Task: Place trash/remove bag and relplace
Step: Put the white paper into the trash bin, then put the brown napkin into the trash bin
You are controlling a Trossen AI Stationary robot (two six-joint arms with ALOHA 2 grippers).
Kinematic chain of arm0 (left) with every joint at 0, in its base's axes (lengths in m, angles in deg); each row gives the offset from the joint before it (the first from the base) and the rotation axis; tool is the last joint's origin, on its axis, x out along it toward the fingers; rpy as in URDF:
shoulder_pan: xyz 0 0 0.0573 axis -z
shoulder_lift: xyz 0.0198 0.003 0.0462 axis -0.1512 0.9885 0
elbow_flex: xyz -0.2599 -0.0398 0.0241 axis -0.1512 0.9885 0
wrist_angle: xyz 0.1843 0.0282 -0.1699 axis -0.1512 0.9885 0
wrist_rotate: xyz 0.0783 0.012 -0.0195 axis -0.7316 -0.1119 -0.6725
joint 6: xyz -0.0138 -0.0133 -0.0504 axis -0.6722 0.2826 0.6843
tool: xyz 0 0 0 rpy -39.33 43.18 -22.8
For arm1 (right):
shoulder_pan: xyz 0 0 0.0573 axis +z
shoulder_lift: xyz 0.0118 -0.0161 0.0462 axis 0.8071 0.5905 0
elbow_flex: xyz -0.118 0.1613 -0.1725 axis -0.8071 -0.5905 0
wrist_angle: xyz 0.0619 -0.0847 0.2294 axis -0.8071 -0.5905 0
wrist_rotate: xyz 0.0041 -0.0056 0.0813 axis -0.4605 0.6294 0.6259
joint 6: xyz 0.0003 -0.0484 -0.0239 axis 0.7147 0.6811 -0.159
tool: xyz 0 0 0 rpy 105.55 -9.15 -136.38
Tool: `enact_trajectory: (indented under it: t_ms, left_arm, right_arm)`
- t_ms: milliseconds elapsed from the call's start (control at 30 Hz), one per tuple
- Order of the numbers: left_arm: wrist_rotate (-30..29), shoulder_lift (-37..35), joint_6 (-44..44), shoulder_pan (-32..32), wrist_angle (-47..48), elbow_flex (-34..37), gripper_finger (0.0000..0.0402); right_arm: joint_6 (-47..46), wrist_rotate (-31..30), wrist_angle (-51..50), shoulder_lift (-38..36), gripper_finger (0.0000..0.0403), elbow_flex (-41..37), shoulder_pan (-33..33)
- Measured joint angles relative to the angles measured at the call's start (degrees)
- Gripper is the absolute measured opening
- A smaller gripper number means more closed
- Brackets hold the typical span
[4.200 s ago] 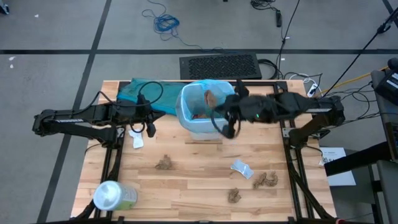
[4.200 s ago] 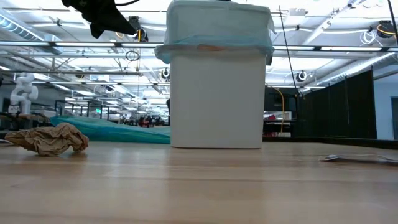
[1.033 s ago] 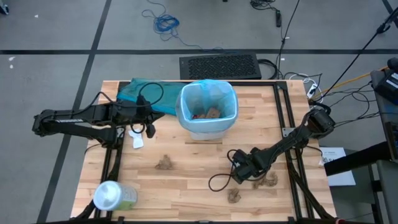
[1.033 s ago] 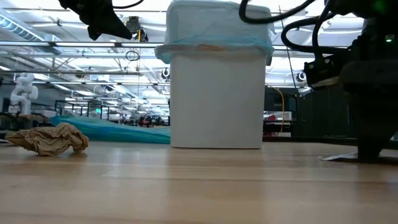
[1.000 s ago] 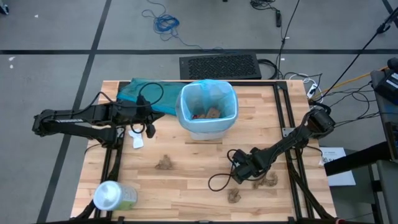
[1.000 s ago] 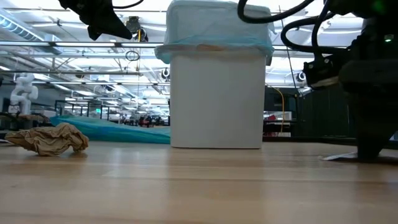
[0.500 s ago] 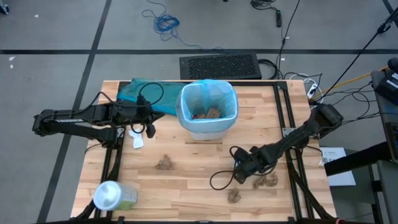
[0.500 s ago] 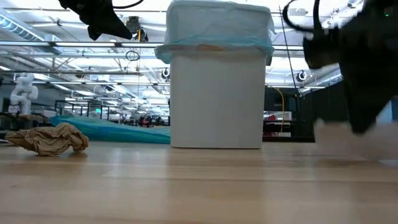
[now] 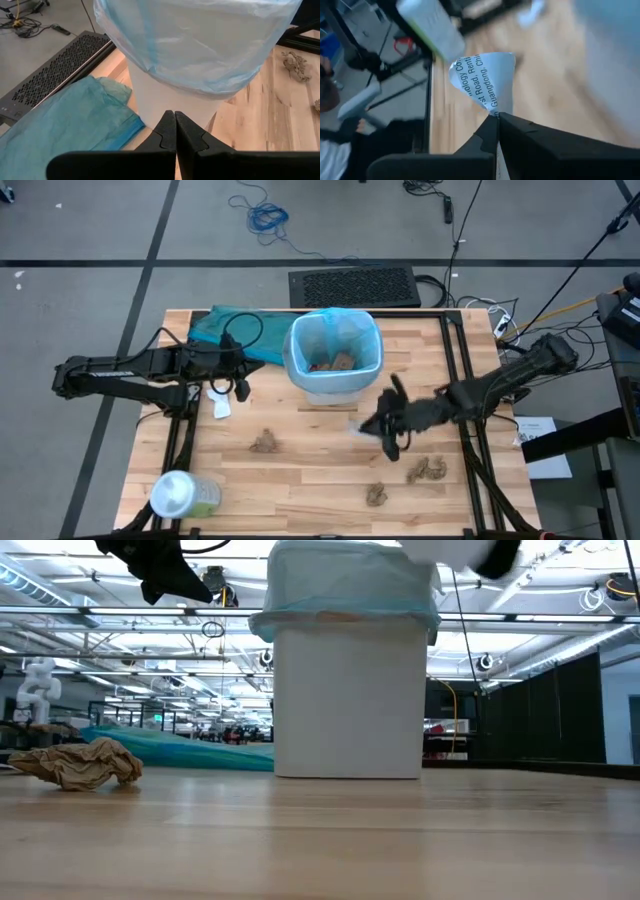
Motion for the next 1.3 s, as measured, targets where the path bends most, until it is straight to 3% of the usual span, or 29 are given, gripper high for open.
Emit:
enact_trajectory:
  t_ms: [367, 500, 733, 833, 1000, 1300]
  left_arm:
    - [0.0, 0.0, 0.0, 0.0, -0.2, 0.0, 0.0]
    - [0.0, 0.0, -0.1, 0.0, -0.1, 0.0, 0.0]
    - [0.0, 0.0, -0.2, 0.0, 0.1, 0.0, 0.0]
    - [0.0, 0.0, -0.3, 0.0, 0.1, 0.0, 0.0]
    - [0.0, 0.0, -0.4, 0.0, 3.7, -1.7, 0.0]
    - [3.0, 0.0, -0.6, 0.0, 8.2, -3.7, 0.0]
  right_arm:
    - [30.9, 0.0, -1.7, 1.4, 0.0, 20.2, -14.1]
    - [33.6, 0.6, -4.9, 2.8, 0.0, 22.8, -20.8]
    - [32.3, 12.9, -7.3, 8.0, 0.0, 22.8, -31.1]
    - [32.2, 15.2, -7.8, 10.3, 0.0007, 22.8, -33.2]
    - [32.0, 15.3, -7.0, 11.5, 0.005, 22.8, -34.2]
    - [31.8, 15.6, -4.8, 11.4, 0.0187, 22.8, -34.1]
